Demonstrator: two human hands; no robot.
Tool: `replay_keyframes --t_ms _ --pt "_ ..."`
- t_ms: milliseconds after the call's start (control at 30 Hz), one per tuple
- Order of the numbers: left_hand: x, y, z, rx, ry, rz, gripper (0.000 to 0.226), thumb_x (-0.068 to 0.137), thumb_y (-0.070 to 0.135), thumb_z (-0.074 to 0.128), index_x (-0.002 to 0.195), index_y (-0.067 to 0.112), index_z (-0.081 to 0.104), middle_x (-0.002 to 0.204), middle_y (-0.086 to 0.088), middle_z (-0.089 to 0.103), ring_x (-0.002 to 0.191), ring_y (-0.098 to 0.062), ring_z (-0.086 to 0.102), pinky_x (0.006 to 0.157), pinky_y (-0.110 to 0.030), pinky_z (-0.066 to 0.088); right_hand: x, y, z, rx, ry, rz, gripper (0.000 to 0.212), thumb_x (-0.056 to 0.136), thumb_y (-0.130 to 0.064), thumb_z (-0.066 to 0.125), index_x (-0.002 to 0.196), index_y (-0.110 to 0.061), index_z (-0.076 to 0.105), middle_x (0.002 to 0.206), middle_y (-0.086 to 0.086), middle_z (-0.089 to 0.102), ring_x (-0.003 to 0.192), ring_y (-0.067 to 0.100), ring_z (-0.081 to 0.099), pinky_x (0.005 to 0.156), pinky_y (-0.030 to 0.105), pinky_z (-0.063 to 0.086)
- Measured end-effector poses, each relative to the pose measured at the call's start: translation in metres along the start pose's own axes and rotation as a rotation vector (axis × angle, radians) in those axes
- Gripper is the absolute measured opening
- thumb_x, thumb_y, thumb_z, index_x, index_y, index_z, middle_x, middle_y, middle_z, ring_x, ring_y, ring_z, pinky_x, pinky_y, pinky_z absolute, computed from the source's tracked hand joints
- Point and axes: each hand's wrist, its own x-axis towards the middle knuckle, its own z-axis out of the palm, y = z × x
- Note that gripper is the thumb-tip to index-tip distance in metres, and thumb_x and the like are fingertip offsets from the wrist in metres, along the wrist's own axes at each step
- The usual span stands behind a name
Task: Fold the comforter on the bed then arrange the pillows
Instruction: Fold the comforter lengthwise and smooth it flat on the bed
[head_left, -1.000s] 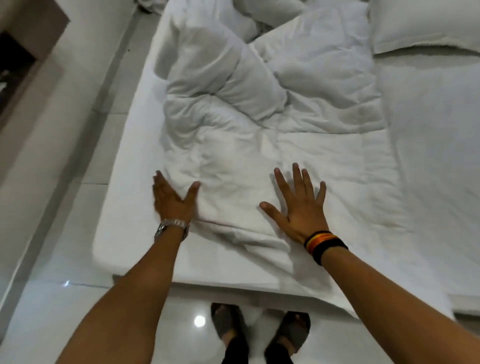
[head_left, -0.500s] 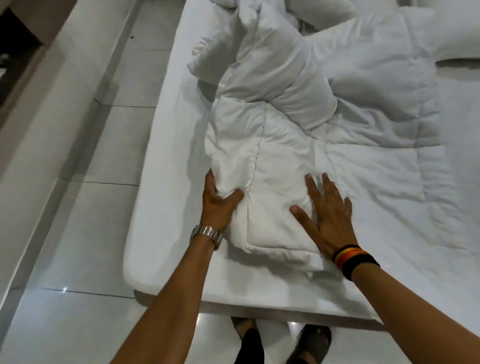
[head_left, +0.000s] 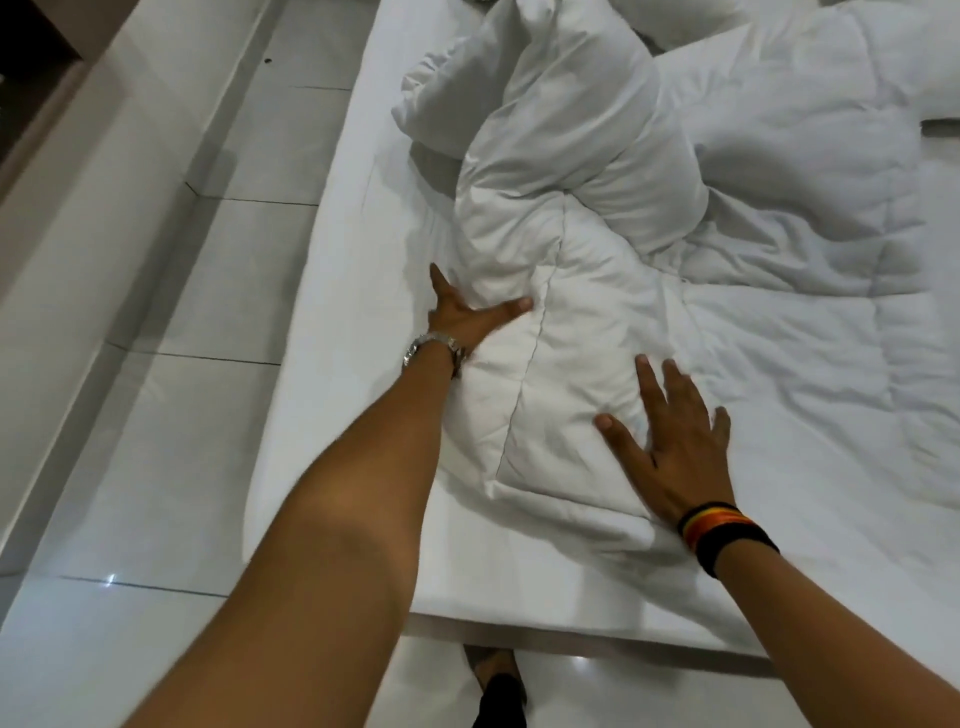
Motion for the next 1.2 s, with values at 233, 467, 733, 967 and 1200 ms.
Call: replay_keyframes --t_ms 233,467,733,967,1200 --pt "-0.062 -0.047 0.006 -0.083 0.045 0.172 0.143 0.049 0.083 0.085 0.163 0.043 0.008 0.166 0.018 0.026 0.145 -0.001 0.032 0.111 -0.019 0.028 -0.002 -0.008 0.001 -0.069 -0.056 0.035 0.093 0.087 -0.094 0.012 0.166 -0.047 -0.002 0.178 0.001 0.005 0.164 0.022 0.005 0.127 0.065 0.003" --pt "-0.156 -0.059 -0.019 -0.108 0.044 0.292 0.116 0.084 0.032 0.086 0.163 0.048 0.002 0.157 -0.002 0.046 0.123 0.007 0.055 0.086 -0.001 0.045 -0.024 -0.025 -0.009 -0.02 -0.097 0.042 0.105 0.078 -0.099 0.008 0.167 -0.044 -0.002 0.179 -0.001 0.002 0.164 0.024 0.005 0.127 0.066 0.0" --pt "-0.302 -0.002 -0.065 -0.17 0.346 0.656 0.076 0.094 0.042 0.071 0.155 0.049 0.026 0.154 0.02 0.047 0.121 -0.004 0.065 0.09 -0.021 0.058 -0.097 -0.082 -0.057 0.298 0.17 -0.164 0.085 0.09 -0.092 0.022 0.165 -0.052 0.008 0.177 -0.004 0.014 0.162 0.013 0.013 0.127 0.058 0.003" --pt "-0.271 -0.091 -0.1 0.003 0.303 -0.072 0.108 0.085 0.069 0.068 0.166 0.031 0.007 0.15 -0.005 0.056 0.116 -0.021 0.066 0.101 -0.029 0.047 -0.095 -0.068 -0.008 -0.018 -0.317 -0.08 0.097 0.078 -0.098 0.013 0.164 -0.052 0.013 0.179 -0.005 0.0 0.164 0.018 -0.002 0.125 0.067 -0.005" --pt "-0.277 -0.187 -0.088 -0.092 0.231 -0.104 0.135 0.048 0.087 0.079 0.159 0.057 0.008 0.169 0.009 0.026 0.15 -0.02 0.033 0.108 -0.03 0.033 -0.103 -0.036 0.065 -0.147 -0.349 -0.109 0.094 0.083 -0.097 0.01 0.164 -0.052 -0.002 0.178 -0.003 -0.013 0.163 0.017 -0.015 0.123 0.071 -0.01"
